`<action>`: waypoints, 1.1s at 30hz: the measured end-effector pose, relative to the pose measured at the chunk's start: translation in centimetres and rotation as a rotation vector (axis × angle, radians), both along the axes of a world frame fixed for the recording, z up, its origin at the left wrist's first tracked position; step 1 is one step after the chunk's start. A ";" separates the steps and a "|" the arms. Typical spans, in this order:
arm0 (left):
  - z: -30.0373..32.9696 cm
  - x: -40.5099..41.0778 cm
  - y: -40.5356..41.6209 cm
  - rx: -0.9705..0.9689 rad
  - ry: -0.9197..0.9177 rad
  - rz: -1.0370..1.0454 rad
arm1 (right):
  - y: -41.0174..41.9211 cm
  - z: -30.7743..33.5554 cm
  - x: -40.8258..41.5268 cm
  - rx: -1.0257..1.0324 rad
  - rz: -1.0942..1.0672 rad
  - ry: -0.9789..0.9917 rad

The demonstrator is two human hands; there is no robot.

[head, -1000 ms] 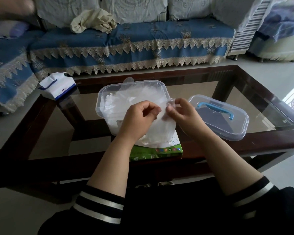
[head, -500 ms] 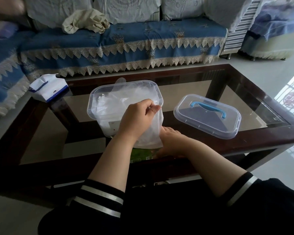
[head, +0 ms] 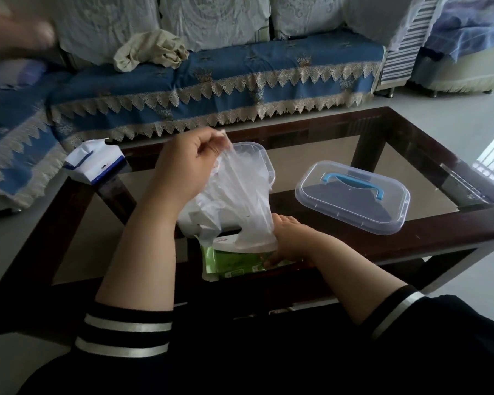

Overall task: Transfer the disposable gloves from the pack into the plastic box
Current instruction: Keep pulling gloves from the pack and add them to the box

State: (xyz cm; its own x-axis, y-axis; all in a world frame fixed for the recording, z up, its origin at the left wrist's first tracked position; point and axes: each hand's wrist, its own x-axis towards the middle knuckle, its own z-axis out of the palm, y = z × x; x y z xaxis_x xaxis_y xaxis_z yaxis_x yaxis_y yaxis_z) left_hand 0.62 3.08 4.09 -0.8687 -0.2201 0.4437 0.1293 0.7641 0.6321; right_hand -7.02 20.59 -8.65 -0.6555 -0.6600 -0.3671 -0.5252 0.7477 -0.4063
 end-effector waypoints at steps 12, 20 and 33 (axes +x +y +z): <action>1.0 -6.1 -5.1 0.367 0.071 0.186 | 0.1 -0.5 -0.4 -0.040 0.004 -0.043; -3.4 -8.7 -7.3 -0.085 -0.333 0.429 | 0.0 -0.5 -0.8 -0.068 0.024 -0.066; -3.1 -7.6 -6.3 -0.824 -0.266 0.557 | 0.1 -0.6 -1.0 -0.093 0.027 -0.077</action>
State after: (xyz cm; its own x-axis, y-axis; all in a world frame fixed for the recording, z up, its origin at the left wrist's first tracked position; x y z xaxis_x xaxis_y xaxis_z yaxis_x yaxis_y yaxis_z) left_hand -6.96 -3.22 1.02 -0.8291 -0.3360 0.4469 -0.4434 0.8821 -0.1592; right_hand -8.04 20.74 -9.21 -0.6094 -0.7104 -0.3520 -0.5091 0.6910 -0.5131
